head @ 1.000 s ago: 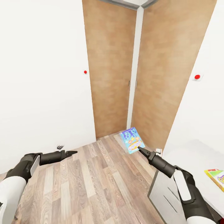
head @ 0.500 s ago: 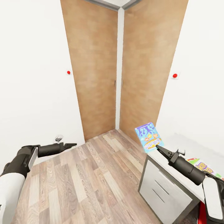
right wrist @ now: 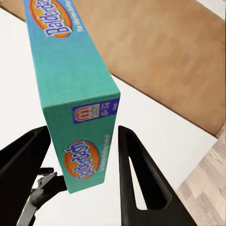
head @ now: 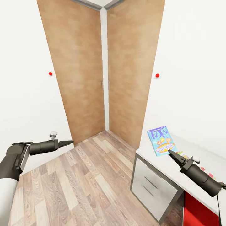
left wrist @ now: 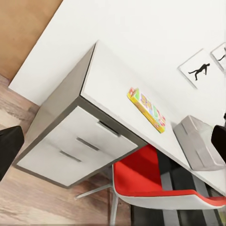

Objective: Put all the toys in the child's room - the three board games (two on the bed and one on the table), the two jigsaw puzzles on the table, and the tennis ball on the table - inside the toy box on the table in the child's room.

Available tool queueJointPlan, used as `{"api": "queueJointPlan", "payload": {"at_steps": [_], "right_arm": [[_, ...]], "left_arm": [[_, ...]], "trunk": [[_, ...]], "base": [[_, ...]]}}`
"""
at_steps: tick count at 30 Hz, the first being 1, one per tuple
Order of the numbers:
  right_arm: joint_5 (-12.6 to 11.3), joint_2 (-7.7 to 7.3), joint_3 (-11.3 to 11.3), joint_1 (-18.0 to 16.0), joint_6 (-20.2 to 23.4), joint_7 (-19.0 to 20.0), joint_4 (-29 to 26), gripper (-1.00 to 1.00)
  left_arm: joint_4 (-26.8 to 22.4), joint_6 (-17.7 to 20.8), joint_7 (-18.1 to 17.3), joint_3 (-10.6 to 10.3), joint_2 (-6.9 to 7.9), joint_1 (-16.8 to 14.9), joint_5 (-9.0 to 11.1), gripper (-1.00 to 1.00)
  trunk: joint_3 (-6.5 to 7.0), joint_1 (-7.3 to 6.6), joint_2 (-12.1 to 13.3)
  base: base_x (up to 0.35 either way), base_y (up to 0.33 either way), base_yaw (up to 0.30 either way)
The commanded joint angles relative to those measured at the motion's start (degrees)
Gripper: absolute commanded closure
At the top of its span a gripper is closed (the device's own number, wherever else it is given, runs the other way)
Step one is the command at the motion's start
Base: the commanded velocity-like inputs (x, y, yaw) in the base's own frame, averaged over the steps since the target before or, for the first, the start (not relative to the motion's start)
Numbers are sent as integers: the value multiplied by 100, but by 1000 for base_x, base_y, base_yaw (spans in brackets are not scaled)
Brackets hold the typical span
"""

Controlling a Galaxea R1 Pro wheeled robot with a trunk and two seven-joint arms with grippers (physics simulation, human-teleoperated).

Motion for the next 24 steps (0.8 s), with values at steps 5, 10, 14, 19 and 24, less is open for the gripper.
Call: {"api": "queueJointPlan", "payload": {"at_steps": [5,10,14,19,24], "right_arm": [[7,9,-482,153,34,472,3,100],[49,10,-551,173,34,508,29,100],[43,11,-561,175,34,508,101,100],[19,20,-566,176,34,512,127,100],[6,12,-576,176,34,530,131,100]], "left_arm": [[-7,56,-35,8,104,47,-1,-100],[-8,54,-30,8,116,53,0,-100],[-8,53,-40,7,118,56,0,-100],[-8,53,-44,15,131,56,0,-100],[-8,53,-44,16,135,56,0,-100]], "trunk": [[-13,4,-13],[-13,4,-13],[-13,4,-13],[-13,4,-13],[-13,4,-13]], "base": [[0,0,-222],[0,0,-199],[0,0,-97],[0,0,-20],[0,0,-2]]}}
